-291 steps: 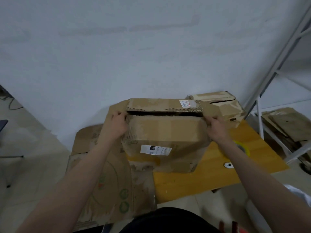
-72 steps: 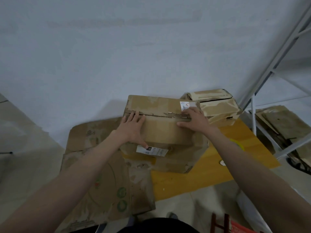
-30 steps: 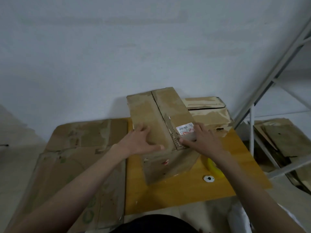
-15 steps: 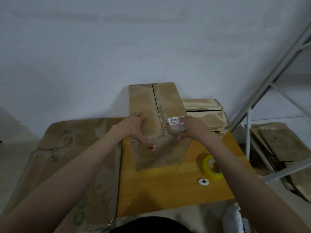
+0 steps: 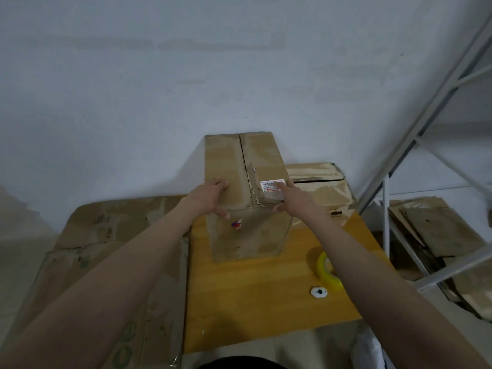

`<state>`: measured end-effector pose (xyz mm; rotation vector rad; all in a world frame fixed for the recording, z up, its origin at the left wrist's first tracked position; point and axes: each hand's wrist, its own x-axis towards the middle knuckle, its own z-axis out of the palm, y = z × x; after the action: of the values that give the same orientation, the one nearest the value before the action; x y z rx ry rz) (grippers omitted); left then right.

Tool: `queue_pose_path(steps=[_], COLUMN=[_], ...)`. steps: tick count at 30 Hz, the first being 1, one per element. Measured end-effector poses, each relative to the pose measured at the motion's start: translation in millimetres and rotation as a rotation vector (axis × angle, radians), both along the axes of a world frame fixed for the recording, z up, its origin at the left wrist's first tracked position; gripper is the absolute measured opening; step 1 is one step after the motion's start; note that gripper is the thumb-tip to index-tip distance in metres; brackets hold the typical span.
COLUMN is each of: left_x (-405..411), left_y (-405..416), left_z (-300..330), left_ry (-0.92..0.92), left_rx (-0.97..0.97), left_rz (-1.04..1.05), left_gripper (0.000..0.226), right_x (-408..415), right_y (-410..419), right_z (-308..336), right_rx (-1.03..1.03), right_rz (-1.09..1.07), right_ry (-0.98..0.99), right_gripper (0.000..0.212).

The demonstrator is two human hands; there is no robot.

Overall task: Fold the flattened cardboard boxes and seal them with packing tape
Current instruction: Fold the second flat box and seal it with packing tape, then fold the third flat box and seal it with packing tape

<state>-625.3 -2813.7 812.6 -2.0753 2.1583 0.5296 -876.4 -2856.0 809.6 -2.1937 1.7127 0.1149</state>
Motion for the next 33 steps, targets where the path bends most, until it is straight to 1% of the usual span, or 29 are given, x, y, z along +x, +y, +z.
queue_pose_path(steps=[3,7,8,10,12,15,17,19,21,24,29,33], left_x=[-5,-9,-7,-1,12,47,78,109,136,172,220,258], left_y=[7,22,25,32,41,60,79,104,132,175,220,236], left_z=[3,4,4,9,18,26,26,20,11,-10,-49,-86], left_ry=[-0.068,-0.134,-0.133,-0.113,-0.051,0.030,0.011,-0.015,-0.012,0.012,-0.067,-0.048], left_rx=[-0.013,-0.078,-0.087,-0.109,-0.159,-0.260,-0.298,-0.286,-0.237,-0.186,-0.097,-0.039], left_rz=[-0.002,-0.006,-0.011,-0.010,0.009,0.091,0.166,0.247,0.329,0.411,0.516,0.554], left_gripper=[0.109,0.100,0.100,0.102,0.097,0.082,0.076,0.074,0.072,0.068,0.064,0.062], right_x=[2,9,11,17,29,62,94,127,158,198,241,265], right_y=[11,26,29,35,42,55,65,78,94,115,130,139], right_z=[-4,-1,1,10,24,42,46,41,30,8,-39,-87], right_rx=[-0.031,-0.124,-0.134,-0.154,-0.188,-0.337,-0.412,-0.461,-0.453,-0.433,-0.362,-0.251], right_rz=[-0.041,-0.024,-0.004,0.026,0.042,0.082,0.128,0.190,0.274,0.352,0.376,0.323], right_ry=[-0.019,0.051,0.060,0.067,0.019,-0.104,-0.166,-0.222,-0.292,-0.349,-0.269,-0.235], right_gripper=[0.076,0.058,0.058,0.064,0.069,0.060,0.057,0.057,0.060,0.057,0.057,0.056])
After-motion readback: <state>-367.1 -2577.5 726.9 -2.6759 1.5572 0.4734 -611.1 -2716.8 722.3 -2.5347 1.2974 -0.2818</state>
